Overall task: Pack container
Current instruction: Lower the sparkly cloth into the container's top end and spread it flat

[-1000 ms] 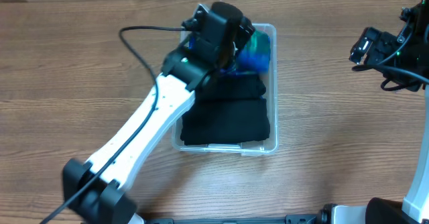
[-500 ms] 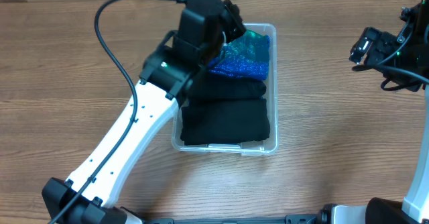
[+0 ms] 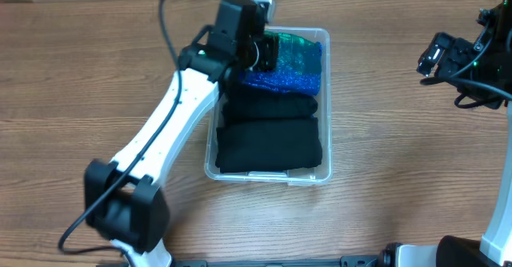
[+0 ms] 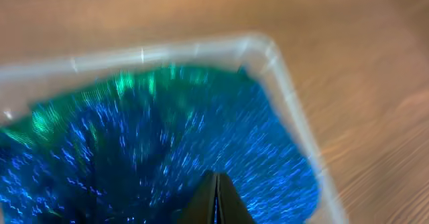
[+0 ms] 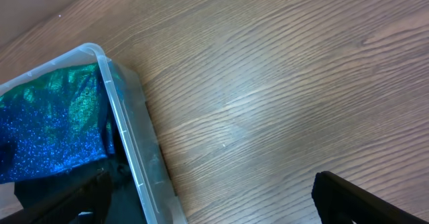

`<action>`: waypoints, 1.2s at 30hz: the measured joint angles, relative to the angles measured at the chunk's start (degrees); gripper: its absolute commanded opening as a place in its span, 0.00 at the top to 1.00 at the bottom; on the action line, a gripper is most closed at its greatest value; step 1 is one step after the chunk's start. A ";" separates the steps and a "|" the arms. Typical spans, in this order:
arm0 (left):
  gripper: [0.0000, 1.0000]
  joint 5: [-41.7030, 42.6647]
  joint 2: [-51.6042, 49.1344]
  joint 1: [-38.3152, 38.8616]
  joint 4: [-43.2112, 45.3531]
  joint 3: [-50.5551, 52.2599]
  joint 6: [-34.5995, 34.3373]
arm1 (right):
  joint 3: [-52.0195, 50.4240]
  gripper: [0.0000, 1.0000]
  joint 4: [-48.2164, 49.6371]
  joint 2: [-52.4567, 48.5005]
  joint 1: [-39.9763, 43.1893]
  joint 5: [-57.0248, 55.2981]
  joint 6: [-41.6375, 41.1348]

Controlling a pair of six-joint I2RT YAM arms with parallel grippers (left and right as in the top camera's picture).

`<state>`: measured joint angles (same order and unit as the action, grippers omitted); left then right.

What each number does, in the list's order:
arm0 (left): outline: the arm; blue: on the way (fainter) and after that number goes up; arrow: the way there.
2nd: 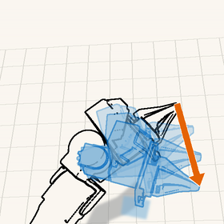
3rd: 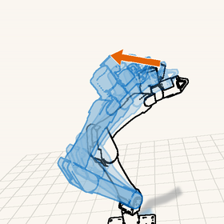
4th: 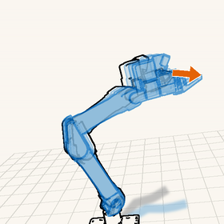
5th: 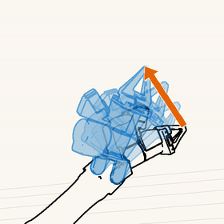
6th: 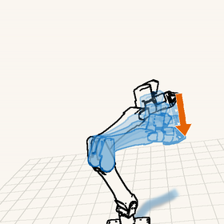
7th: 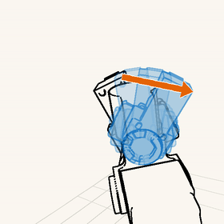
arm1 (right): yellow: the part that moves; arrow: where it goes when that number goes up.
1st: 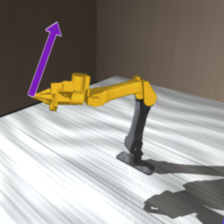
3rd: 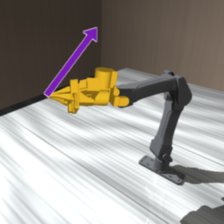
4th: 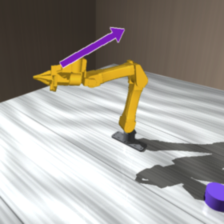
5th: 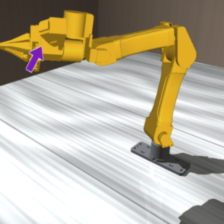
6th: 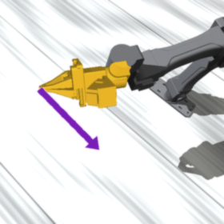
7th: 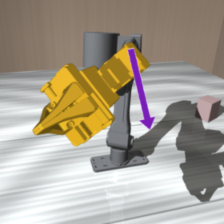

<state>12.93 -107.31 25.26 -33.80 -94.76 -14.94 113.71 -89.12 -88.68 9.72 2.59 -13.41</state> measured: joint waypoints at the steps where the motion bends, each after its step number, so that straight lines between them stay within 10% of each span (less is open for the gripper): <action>1: 0.96 0.17 -1.44 0.00 -2.29 -0.07 0.66 | 0.00 0.00 -0.07 0.00 0.00 0.02 0.00; 36: 0.96 -19.04 -5.60 0.02 -17.25 -4.72 1.40 | 0.00 0.00 -0.04 0.00 0.00 0.02 0.04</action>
<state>-6.11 -112.90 25.28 -51.05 -99.48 -13.54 113.71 -89.17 -88.68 9.72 2.61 -13.37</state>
